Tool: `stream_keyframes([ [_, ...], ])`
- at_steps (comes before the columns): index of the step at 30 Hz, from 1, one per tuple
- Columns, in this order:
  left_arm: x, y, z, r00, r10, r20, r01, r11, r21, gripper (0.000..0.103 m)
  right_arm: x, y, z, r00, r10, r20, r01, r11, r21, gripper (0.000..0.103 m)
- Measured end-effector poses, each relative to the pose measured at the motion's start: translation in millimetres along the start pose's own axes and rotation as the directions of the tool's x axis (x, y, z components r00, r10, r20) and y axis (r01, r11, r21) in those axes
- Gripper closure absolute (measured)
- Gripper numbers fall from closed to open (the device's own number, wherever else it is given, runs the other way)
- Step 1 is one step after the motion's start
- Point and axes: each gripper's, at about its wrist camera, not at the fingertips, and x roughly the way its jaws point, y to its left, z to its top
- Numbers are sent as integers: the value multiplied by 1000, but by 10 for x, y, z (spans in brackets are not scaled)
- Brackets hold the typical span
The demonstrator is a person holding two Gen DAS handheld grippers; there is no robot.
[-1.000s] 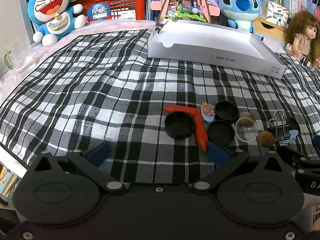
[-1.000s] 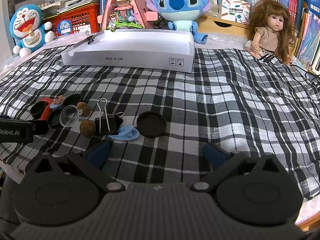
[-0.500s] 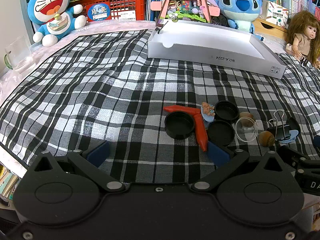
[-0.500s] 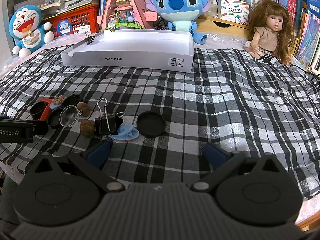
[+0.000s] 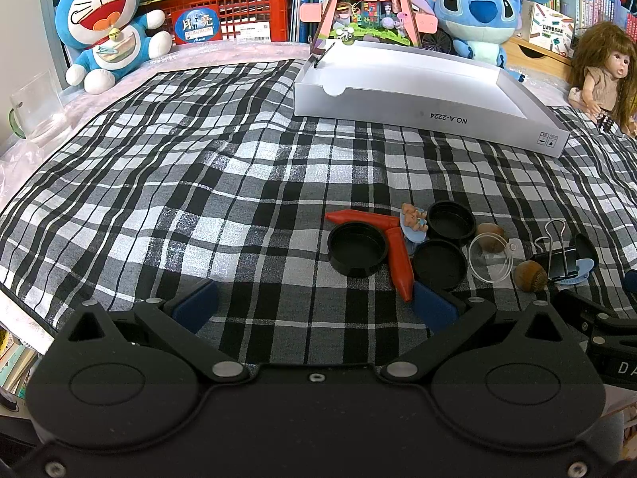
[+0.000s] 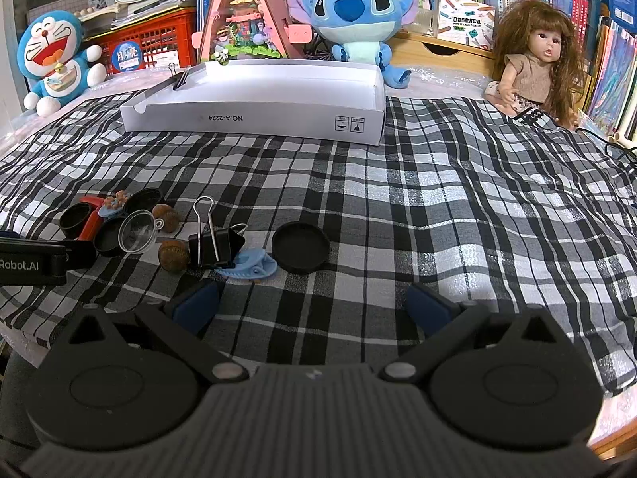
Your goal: Organize rigid objects
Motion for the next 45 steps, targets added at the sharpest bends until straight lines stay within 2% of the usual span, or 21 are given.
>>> stream_keyframes([
  [21,-15,20,-13,1000,-20,24,19,999,34,0,5,25,-6,1000,-3,5,3,1000,8,0],
  [35,-21,34,-74,998,-35,52,33,999,42,0,-23,-28,-85,997,12,76,-12,1000,2,0],
  [37,-29,48,-69,998,-48,51,46,998,43,3,-33,-36,-88,997,15,82,-15,1000,4,0],
  [41,-106,95,-88,992,-85,89,80,995,57,23,-83,-76,-73,993,30,112,-33,999,18,0],
  [45,-197,114,-102,982,-154,105,147,987,70,42,-168,-67,-61,986,40,163,-39,999,-13,6],
])
